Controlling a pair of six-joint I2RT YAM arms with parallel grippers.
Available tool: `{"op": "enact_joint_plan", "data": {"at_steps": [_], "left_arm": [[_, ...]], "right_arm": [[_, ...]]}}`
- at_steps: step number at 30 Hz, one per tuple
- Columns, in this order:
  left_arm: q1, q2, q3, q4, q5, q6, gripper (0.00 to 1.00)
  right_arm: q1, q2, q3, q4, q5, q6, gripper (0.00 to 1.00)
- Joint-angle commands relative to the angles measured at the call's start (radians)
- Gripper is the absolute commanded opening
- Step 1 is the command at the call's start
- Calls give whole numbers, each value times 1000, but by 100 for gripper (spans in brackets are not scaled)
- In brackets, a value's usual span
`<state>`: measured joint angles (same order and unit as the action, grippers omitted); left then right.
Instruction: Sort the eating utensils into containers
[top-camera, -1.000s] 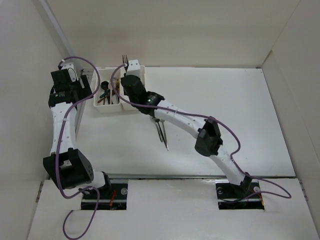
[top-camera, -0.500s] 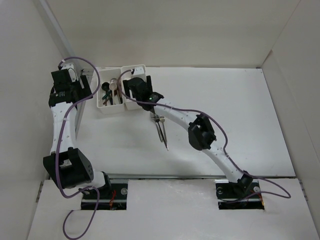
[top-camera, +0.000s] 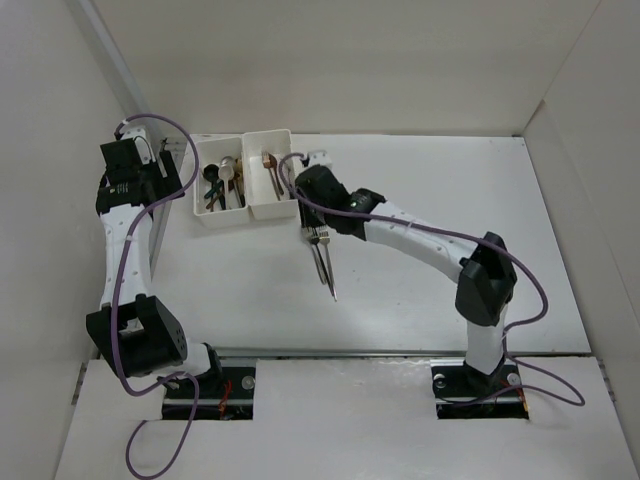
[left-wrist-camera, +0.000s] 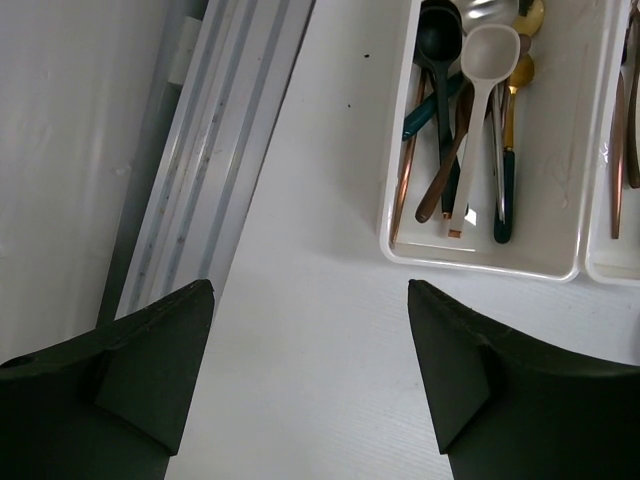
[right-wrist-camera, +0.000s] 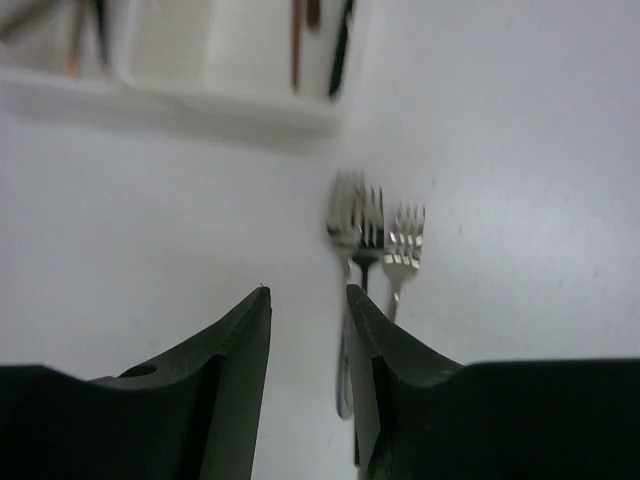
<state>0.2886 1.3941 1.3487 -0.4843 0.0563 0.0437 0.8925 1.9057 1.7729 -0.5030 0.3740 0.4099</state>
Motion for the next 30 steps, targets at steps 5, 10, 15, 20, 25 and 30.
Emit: {"op": "enact_joint_plan", "data": {"at_steps": [5, 10, 15, 20, 25, 30], "left_arm": [[4, -1, 17, 6, 56, 4, 76], [4, -20, 7, 6, 65, 4, 76], [4, -29, 7, 6, 56, 4, 76], [4, -29, 17, 6, 56, 4, 76], [4, -29, 17, 6, 65, 4, 76], [4, -29, 17, 6, 65, 4, 76]], "right_arm": [[8, 45, -214, -54, -83, 139, 36], [8, 81, -193, -65, -73, 125, 32], [8, 124, -245, -74, -49, 135, 30], [8, 133, -267, -74, -38, 161, 28], [8, 147, -267, -65, -29, 171, 28], [-1, 222, -247, -84, -50, 171, 28]]}}
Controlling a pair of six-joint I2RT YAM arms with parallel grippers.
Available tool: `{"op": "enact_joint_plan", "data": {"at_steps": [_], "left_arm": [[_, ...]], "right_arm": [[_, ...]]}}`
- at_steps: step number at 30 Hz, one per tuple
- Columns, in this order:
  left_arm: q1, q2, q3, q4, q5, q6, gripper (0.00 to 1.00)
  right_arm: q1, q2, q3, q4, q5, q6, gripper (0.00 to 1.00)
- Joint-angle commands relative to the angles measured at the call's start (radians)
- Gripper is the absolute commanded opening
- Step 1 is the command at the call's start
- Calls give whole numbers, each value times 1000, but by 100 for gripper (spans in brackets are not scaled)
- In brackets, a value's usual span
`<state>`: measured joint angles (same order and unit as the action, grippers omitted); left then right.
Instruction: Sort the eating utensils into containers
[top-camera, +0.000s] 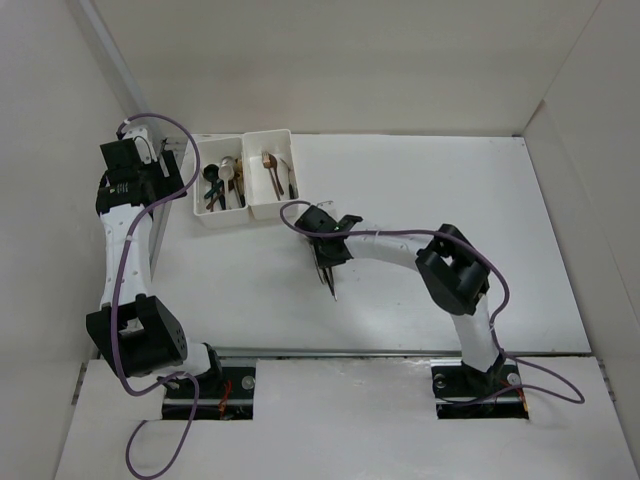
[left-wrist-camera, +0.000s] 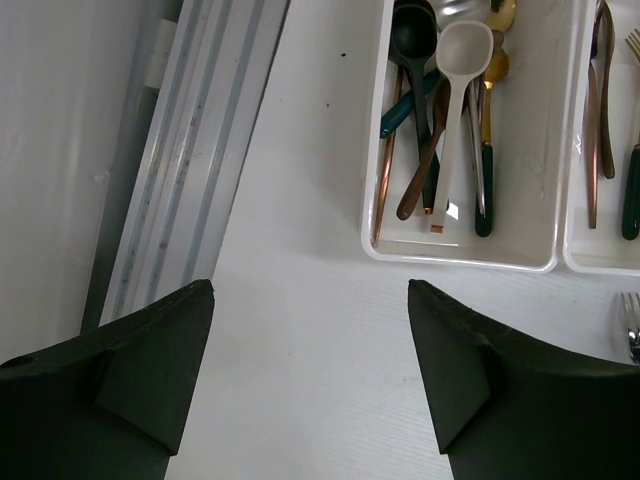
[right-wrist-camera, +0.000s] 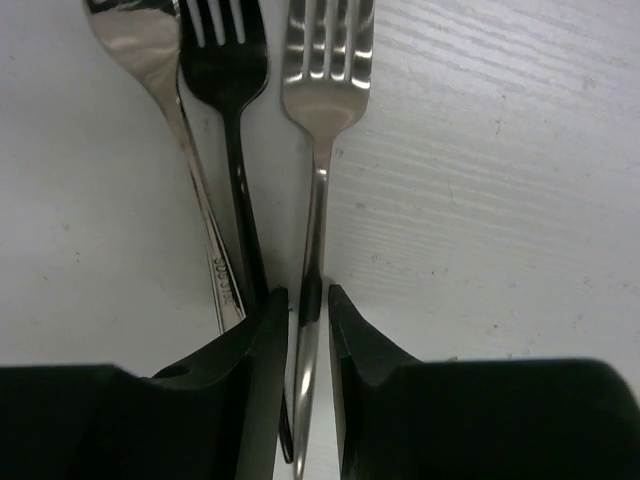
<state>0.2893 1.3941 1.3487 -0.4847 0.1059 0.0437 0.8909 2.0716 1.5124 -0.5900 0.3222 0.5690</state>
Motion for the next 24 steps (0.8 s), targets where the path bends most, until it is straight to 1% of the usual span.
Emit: {"op": "enact_joint_plan", "data": {"at_steps": [1, 3, 4, 5, 6, 7, 8, 11, 15, 16, 19, 20, 22, 23, 24], "left_arm": [[4, -29, 17, 6, 15, 4, 76], [4, -29, 17, 6, 15, 4, 76], [4, -29, 17, 6, 6, 4, 76], [4, -29, 17, 6, 6, 4, 76], [4, -29, 17, 6, 6, 4, 76], [4, -29, 17, 6, 6, 4, 76], [4, -29, 17, 6, 6, 4, 76], [4, -29, 17, 6, 6, 4, 76], [4, -29, 17, 6, 6, 4, 76], [4, -29, 17, 6, 6, 4, 76], [4, -20, 17, 6, 6, 4, 76], [4, -20, 17, 6, 6, 4, 76], [4, -20, 17, 6, 15, 4, 76], [4, -11, 17, 6, 15, 4, 76], [4, -10, 17, 6, 24, 4, 76]], "right_arm": [[0, 68, 14, -8, 2, 22, 28], [0, 78, 26, -18, 2, 22, 27], [0, 78, 26, -18, 2, 22, 24], [-10, 78, 17, -18, 2, 22, 20], [-10, 78, 8, -18, 2, 32, 13], [-20, 67, 8, -18, 2, 46, 3], [-20, 55, 8, -18, 26, 46, 0], [-43, -5, -4, -30, 76, 57, 0], [-66, -99, 106, -57, 191, 46, 0], [-66, -119, 170, -24, 204, 31, 0], [-66, -171, 251, 126, 203, -105, 0], [-66, -171, 265, 274, 193, -201, 0], [-66, -137, 310, 404, 193, -282, 0], [-66, -105, 406, 471, 193, -308, 0], [-81, -5, 481, 472, 193, -320, 0]]}}
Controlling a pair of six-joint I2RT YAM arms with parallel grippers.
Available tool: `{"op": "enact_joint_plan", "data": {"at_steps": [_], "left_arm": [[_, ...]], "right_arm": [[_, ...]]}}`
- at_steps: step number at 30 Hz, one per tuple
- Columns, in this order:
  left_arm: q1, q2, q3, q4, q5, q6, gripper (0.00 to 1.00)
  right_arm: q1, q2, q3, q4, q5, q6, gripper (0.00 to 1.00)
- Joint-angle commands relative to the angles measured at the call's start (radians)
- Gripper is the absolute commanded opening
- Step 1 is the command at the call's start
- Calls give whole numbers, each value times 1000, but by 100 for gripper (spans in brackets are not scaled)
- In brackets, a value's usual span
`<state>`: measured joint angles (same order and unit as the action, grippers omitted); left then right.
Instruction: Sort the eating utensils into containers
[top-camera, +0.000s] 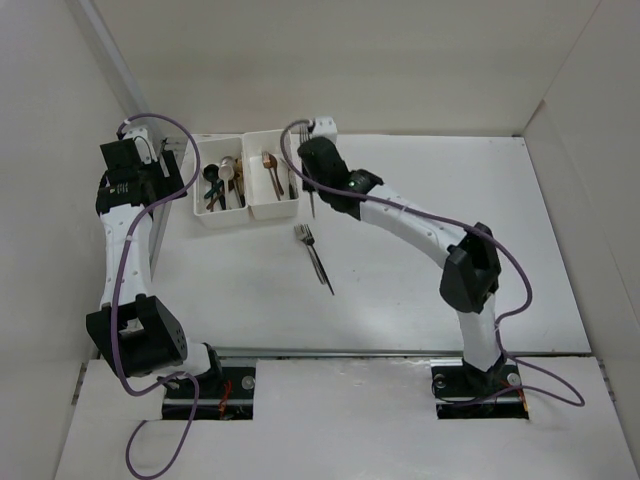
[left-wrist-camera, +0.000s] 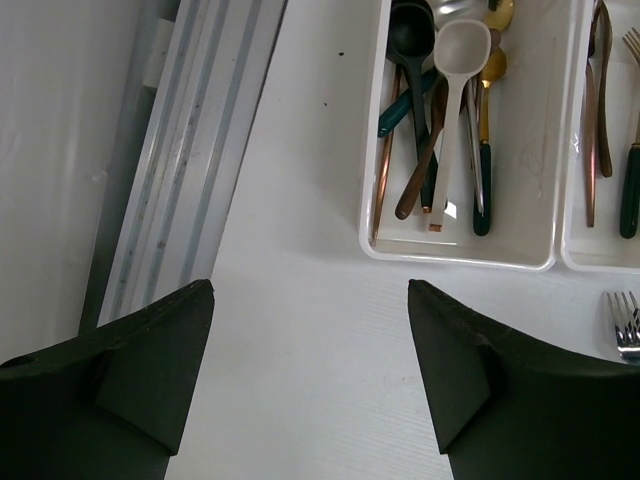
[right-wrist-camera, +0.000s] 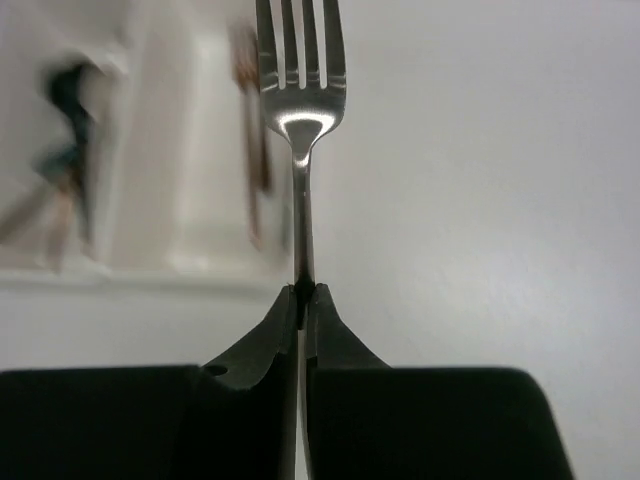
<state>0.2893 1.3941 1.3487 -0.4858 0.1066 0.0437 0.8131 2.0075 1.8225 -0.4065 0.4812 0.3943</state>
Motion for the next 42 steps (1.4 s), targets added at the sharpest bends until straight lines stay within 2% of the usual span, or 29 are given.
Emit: {"op": "enact_joint_plan", "data": {"at_steps": [1, 2, 3, 6, 8, 12, 14, 15, 18, 19, 20, 24, 26, 28, 29, 30, 32, 33, 34, 36, 42], "left_arm": [[4, -10, 17, 7, 24, -5, 76], [4, -10, 17, 7, 24, -5, 76], [4, -10, 17, 7, 24, -5, 76], [4, -1, 17, 7, 24, -5, 76], [4, -1, 17, 7, 24, -5, 76], [4, 9, 17, 7, 24, -5, 76], [4, 22, 17, 7, 24, -5, 76], [4, 32, 17, 7, 24, -5, 76], [4, 42, 26, 7, 44, -5, 76], [4, 42, 26, 7, 54, -5, 76], [4, 42, 26, 7, 54, -5, 76], [4, 30, 26, 7, 77, -5, 76], [4, 20, 26, -2, 67, -5, 77], [4, 20, 26, -2, 67, -5, 77], [13, 11, 26, -2, 67, -5, 77], [13, 11, 26, -2, 67, -5, 77], [13, 11, 17, -2, 67, -5, 77], [13, 11, 17, -2, 67, -5, 77], [13, 11, 17, -2, 67, -5, 77], [13, 11, 17, -2, 77, -5, 77], [13, 11, 7, -2, 88, -5, 77]], "right_arm": [[-12, 121, 257, 288, 34, -146, 0], [-26, 182, 419, 288, 13, -146, 0], [-26, 303, 496, 288, -1, -146, 0], [-37, 463, 744, 288, -44, -155, 0], [-37, 556, 790, 299, -65, -137, 3], [-37, 567, 709, 321, -105, -124, 16], [-28, 542, 654, 321, -122, -124, 30], [-28, 531, 640, 321, -122, -124, 53], [-17, 479, 630, 310, -168, -124, 79], [-8, 440, 630, 310, -168, -138, 93], [-8, 439, 630, 310, -147, -138, 96], [15, 242, 537, 310, -133, -149, 96], [24, 157, 436, 296, -159, -158, 86], [24, 50, 264, 240, -191, -158, 70], [24, 27, 209, 209, -203, -158, 49], [24, 10, 114, 172, -204, -158, 38], [35, 0, 51, 45, -204, -132, 20], [50, 17, 32, -6, -147, -114, 15], [72, 34, 21, -100, -129, -101, 15], [90, 76, -5, -155, -99, -60, 13], [138, 24, -207, -63, -126, 18, 29]]}}
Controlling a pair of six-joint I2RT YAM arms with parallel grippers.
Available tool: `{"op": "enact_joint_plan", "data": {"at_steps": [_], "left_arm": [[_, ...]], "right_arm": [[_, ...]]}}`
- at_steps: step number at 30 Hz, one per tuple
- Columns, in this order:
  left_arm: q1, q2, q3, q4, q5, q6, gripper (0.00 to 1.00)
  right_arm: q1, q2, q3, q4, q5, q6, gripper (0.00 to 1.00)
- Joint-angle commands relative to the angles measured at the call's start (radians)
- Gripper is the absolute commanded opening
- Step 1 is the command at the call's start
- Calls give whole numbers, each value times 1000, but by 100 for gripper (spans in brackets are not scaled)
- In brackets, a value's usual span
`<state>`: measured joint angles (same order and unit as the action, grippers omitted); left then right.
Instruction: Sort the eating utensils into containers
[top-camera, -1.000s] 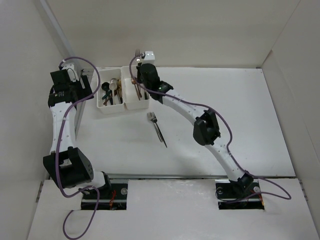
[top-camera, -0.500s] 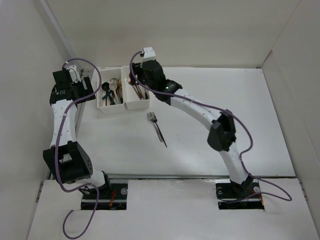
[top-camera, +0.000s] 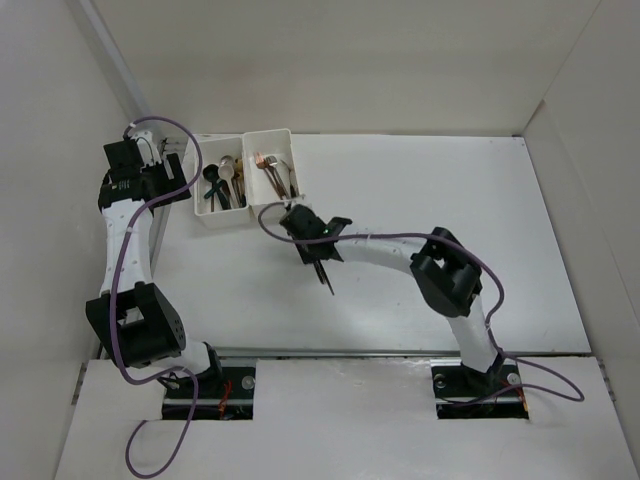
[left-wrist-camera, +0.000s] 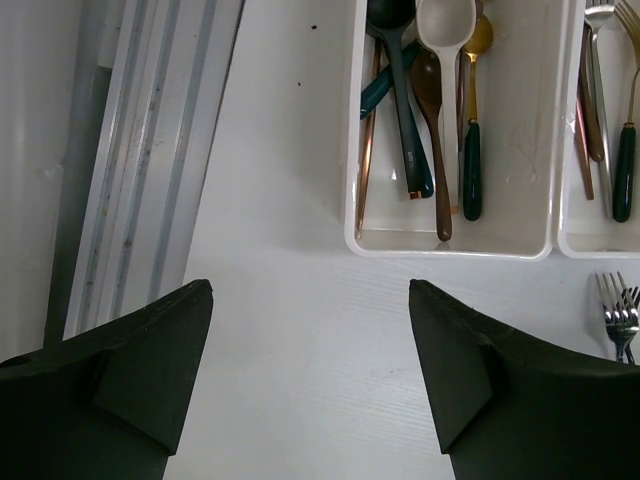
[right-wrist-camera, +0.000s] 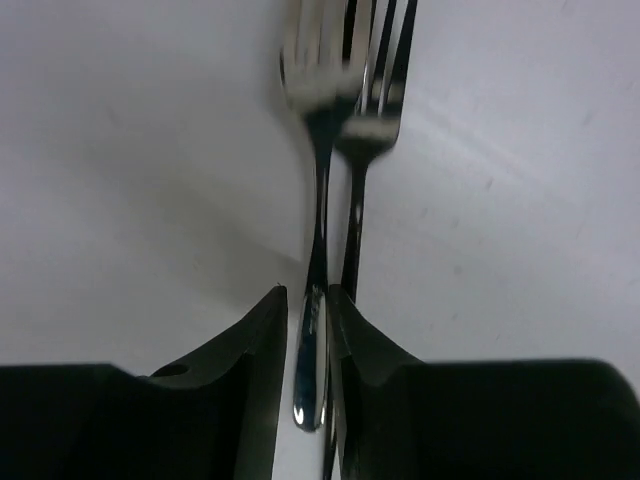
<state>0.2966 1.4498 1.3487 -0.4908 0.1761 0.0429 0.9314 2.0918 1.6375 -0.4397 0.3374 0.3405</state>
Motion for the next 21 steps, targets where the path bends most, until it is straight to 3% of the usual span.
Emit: {"op": "enact_joint_plan", "data": {"at_steps": [1, 16, 17, 18, 19, 21], "left_arm": [[6, -45, 7, 3, 19, -5, 77], [6, -54, 7, 3, 28, -5, 77], [6, -54, 7, 3, 28, -5, 77], [6, -54, 7, 3, 28, -5, 77], [6, -54, 7, 3, 28, -5, 77], [6, -54, 7, 3, 28, -5, 77]], "right_arm": [[20, -61, -22, -30, 35, 72, 29], [20, 143, 80, -91, 2, 61, 24], [20, 167, 99, -108, 2, 61, 21], [20, 168, 110, -119, 2, 61, 6], [20, 168, 110, -100, 2, 61, 0], [20, 116, 91, -76, -20, 36, 0]]}}
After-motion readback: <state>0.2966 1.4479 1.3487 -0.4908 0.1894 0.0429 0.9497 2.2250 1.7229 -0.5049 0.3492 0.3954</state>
